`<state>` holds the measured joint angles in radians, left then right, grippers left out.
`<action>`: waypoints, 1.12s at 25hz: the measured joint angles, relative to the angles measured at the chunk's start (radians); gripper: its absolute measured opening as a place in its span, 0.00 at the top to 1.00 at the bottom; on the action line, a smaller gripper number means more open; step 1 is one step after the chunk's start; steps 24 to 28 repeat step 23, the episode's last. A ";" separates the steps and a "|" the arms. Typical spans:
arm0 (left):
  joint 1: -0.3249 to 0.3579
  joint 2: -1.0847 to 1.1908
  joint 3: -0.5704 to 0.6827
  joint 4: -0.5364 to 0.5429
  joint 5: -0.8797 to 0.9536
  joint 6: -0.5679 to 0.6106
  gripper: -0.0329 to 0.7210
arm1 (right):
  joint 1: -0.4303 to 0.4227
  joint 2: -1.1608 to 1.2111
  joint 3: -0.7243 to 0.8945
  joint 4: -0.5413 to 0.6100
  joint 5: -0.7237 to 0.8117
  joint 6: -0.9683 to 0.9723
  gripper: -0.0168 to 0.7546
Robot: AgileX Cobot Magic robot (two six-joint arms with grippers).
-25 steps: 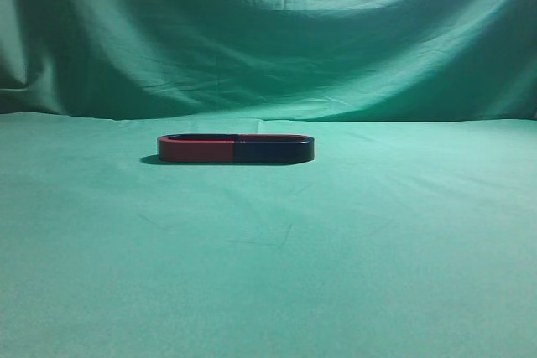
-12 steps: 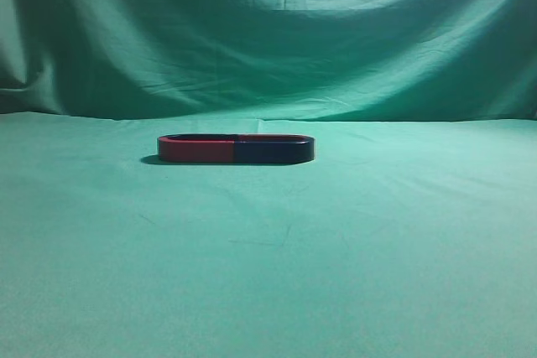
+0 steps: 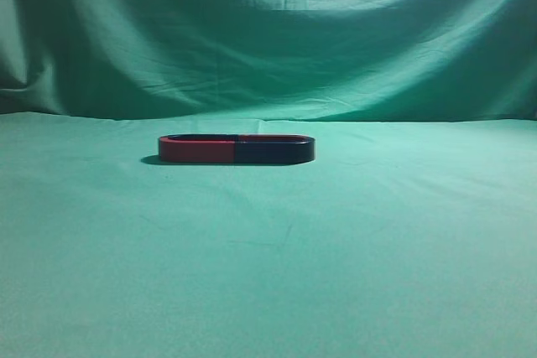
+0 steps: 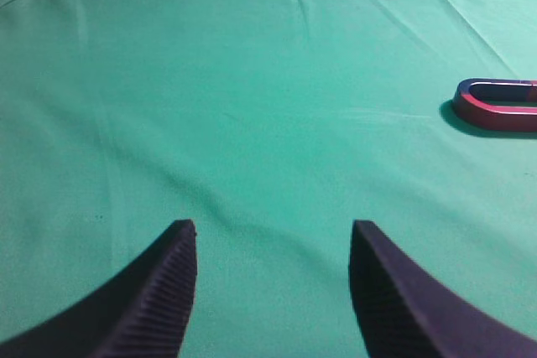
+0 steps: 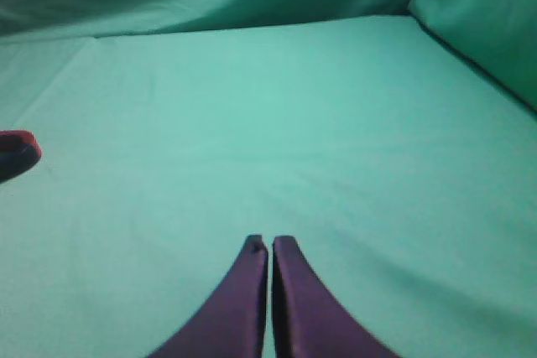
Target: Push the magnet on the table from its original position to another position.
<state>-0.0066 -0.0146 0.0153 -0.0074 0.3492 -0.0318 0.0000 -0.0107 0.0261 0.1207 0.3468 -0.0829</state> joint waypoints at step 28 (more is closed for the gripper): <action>0.000 0.000 0.000 0.000 0.000 0.000 0.46 | 0.000 -0.002 0.000 0.000 0.046 0.000 0.98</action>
